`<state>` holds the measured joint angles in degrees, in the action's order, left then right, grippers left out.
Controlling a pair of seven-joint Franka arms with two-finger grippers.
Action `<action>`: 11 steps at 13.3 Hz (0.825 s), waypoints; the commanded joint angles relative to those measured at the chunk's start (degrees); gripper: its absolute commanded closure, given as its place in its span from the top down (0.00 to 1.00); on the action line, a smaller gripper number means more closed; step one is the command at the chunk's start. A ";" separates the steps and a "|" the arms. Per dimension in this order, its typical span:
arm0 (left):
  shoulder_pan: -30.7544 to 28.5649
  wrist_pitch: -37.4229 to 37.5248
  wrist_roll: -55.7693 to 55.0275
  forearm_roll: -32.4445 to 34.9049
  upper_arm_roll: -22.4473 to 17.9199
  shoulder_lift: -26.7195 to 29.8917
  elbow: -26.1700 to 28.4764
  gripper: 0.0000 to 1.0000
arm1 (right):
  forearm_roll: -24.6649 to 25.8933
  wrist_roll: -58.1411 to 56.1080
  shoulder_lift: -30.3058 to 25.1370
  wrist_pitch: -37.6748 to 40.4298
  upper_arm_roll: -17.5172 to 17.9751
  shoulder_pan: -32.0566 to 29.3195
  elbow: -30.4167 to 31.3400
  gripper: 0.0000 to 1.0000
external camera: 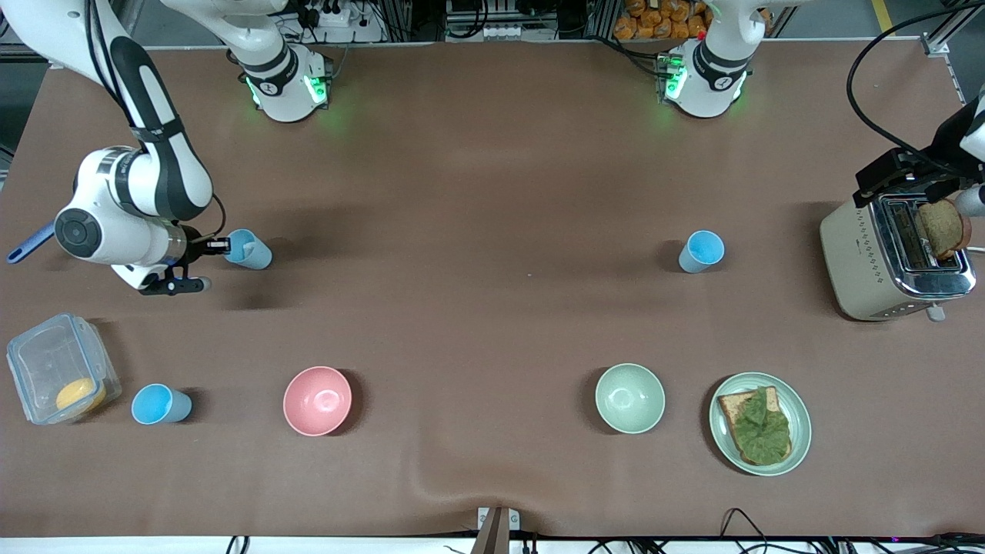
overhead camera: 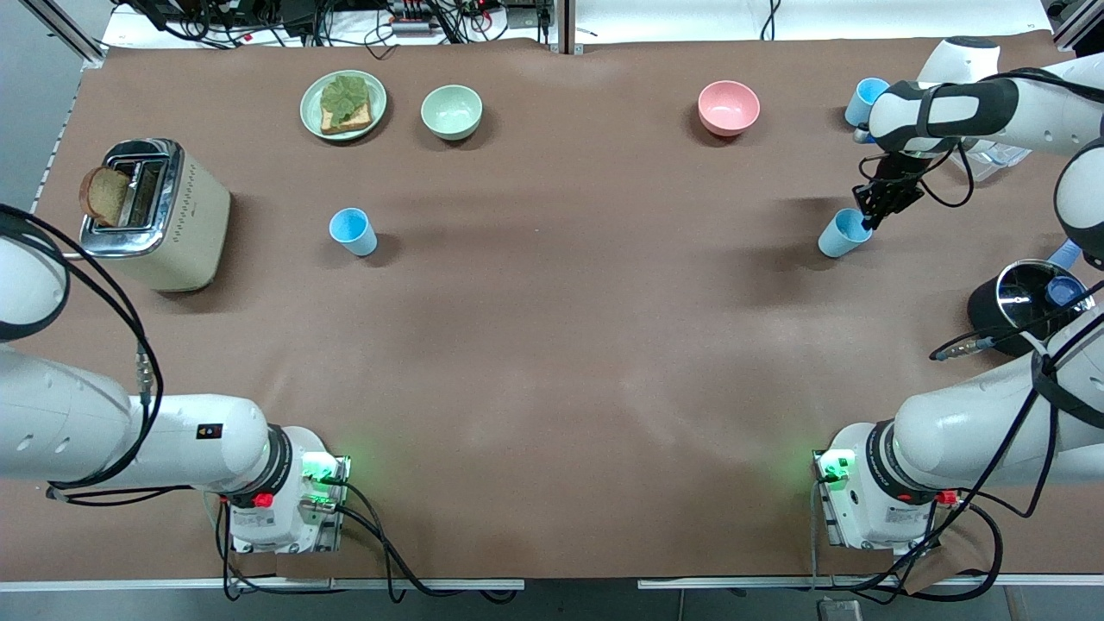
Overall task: Stack blue cups with both arms
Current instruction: 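Close the right gripper around the blue cup's rim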
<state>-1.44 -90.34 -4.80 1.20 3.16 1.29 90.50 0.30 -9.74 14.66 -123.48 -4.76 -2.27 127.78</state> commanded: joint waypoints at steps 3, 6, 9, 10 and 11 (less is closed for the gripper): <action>-0.41 0.87 0.59 -1.20 0.00 0.03 -0.59 1.00 | -3.63 -0.11 0.63 0.77 -0.33 1.39 0.45 0.00; -0.41 0.87 0.50 -1.12 0.00 0.03 -0.59 1.00 | -7.22 0.51 0.54 6.55 -0.33 2.70 -3.13 0.00; -0.50 0.87 0.50 -1.20 0.00 -0.06 -0.59 1.00 | -12.68 3.91 0.54 11.49 -0.33 8.40 -8.41 0.00; -0.76 0.87 0.50 -1.20 0.00 -0.06 -0.59 1.00 | -13.04 8.29 0.54 11.68 -0.33 11.03 -9.82 0.00; -0.76 0.87 0.50 -1.12 0.00 -0.06 -0.59 1.00 | -13.04 13.46 0.63 11.59 -0.33 14.97 -11.31 0.00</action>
<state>-1.61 -90.34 -4.80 1.20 3.14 1.28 90.50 -11.57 -3.64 15.02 -113.18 -4.58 6.63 119.60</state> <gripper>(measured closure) 0.000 0.974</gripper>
